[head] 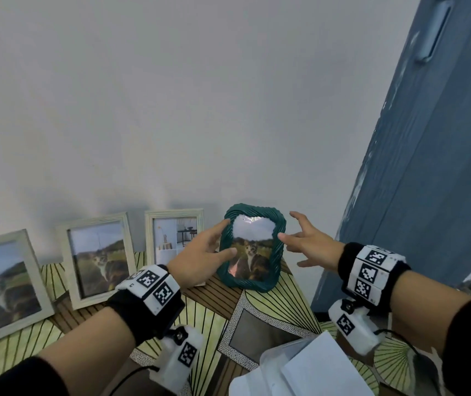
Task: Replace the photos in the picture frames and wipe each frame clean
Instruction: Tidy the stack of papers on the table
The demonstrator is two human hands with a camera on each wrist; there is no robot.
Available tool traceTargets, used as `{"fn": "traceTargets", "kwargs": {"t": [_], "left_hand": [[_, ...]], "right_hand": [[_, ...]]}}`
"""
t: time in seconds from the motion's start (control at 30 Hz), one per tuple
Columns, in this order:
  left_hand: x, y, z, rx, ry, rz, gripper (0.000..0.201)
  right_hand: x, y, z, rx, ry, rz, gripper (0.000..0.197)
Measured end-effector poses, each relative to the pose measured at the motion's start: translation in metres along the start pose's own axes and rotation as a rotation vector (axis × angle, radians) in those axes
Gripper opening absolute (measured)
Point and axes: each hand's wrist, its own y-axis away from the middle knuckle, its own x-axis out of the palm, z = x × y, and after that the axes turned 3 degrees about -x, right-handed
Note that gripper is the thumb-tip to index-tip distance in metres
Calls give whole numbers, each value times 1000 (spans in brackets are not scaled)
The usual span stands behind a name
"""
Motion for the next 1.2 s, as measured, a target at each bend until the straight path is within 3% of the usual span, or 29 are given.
{"fn": "traceTargets", "kwargs": {"t": [0.1, 0.27, 0.4, 0.53, 0.67, 0.8, 0.9, 1.1, 1.2], "left_hand": [[-5, 22, -17, -39, -43, -53, 52], [-3, 68, -32, 36, -120, -170, 21], [18, 115, -19, 87, -254, -138, 39], [45, 153, -1, 39, -293, -144, 62], [67, 168, 17, -72, -279, -99, 59], [84, 164, 32, -166, -428, 22, 71], [94, 152, 38, -185, -617, 121, 75], [109, 128, 40, -227, -799, 182, 76], [115, 116, 39, -245, -857, 193, 72]], "right_hand": [[-3, 23, 14, -18, 85, 8, 66], [-2, 70, 27, -74, 168, 4, 50], [9, 113, 17, -171, 190, -1, 41], [23, 156, -4, -237, 182, -35, 38], [37, 196, -29, -271, 192, -68, 34], [48, 226, -59, -318, 421, -147, 40], [50, 237, -81, -269, 528, -166, 52], [46, 240, -108, -160, 466, -176, 71], [43, 237, -120, -28, 409, -153, 82]]}}
